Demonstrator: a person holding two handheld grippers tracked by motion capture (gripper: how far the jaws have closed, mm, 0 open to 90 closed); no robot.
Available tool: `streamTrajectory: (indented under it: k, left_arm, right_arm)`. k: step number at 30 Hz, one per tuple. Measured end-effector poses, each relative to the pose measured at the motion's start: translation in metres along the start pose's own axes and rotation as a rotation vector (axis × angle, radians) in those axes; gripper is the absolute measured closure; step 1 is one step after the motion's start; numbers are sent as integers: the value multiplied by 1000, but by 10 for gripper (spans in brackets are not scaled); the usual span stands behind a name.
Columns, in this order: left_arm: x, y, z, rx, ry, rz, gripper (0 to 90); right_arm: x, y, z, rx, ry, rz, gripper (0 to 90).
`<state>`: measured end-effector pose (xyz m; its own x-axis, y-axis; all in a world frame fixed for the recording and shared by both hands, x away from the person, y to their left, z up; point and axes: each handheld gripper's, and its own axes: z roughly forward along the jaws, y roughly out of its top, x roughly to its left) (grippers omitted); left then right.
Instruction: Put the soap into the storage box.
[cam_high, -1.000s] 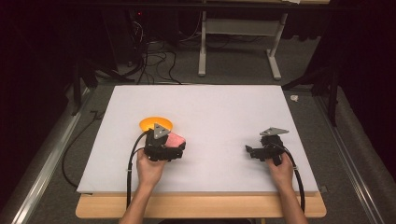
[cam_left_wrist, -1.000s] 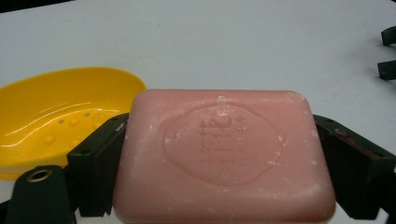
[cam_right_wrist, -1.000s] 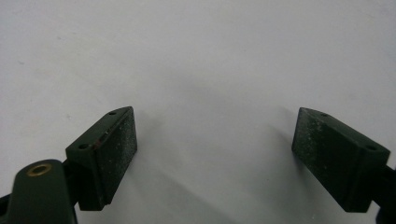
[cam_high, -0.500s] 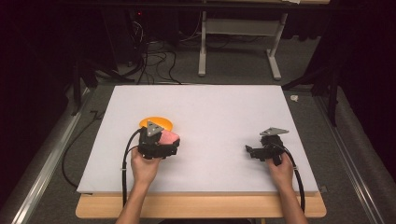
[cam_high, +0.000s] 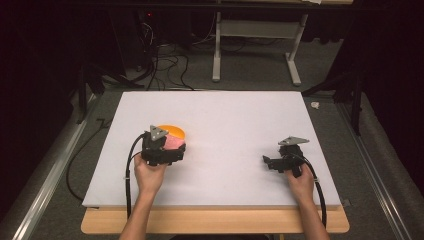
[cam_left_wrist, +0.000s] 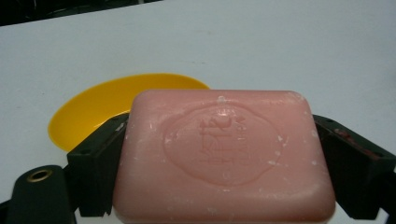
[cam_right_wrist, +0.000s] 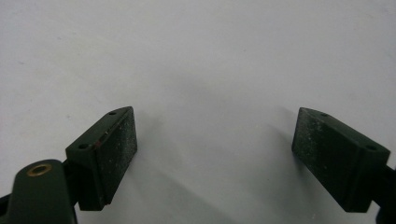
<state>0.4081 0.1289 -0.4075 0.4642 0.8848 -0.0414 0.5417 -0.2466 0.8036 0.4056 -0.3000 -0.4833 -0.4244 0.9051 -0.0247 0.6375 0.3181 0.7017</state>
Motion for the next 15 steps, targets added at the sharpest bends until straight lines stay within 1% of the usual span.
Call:
streamTrajectory:
  k: [6,8,11,15]
  left_arm:
    - [6,2,3,13,24,-6,136]
    - [8,3,5,10,29,-9,137]
    - [11,4,7,12,30,-21,136]
    - [16,4,12,21,43,-34,137]
  right_arm:
    - [0,0,0,1,1,1,147]
    - [0,0,0,1,1,1,147]
    - [0,0,0,1,0,1,147]
    - [0,0,0,1,0,1,147]
